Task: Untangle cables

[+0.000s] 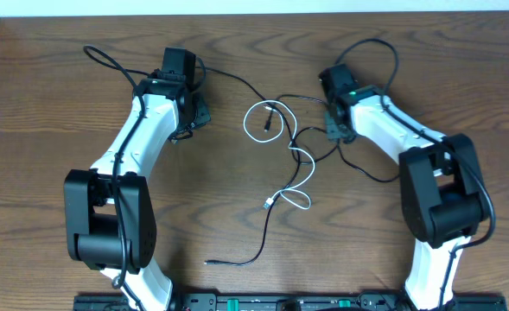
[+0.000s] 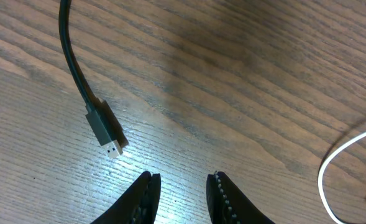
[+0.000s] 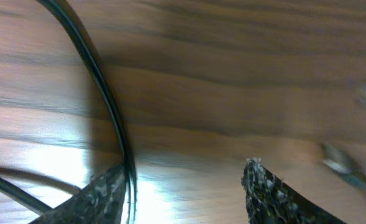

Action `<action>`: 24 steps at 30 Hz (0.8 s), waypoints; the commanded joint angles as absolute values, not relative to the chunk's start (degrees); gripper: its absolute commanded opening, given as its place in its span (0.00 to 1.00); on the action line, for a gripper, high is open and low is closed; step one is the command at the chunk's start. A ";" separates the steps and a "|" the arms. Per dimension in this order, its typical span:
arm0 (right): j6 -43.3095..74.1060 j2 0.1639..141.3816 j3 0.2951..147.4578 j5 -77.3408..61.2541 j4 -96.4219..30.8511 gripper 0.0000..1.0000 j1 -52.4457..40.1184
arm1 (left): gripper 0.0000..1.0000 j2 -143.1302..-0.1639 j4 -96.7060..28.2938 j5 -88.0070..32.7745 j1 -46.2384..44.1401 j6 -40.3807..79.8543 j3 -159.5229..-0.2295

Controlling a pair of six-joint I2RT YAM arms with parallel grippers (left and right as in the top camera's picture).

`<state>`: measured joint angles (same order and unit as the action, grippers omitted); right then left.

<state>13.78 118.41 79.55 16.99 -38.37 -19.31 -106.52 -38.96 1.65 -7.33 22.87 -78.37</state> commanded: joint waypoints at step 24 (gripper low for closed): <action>12.32 113.12 82.96 10.57 -53.34 0.66 -2.74 | 0.30 -107.37 -39.16 1.96 -7.31 23.20 -78.08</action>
<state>13.04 115.44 78.11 17.21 -50.26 -2.48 -106.52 -38.98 1.65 -7.33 22.87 -78.37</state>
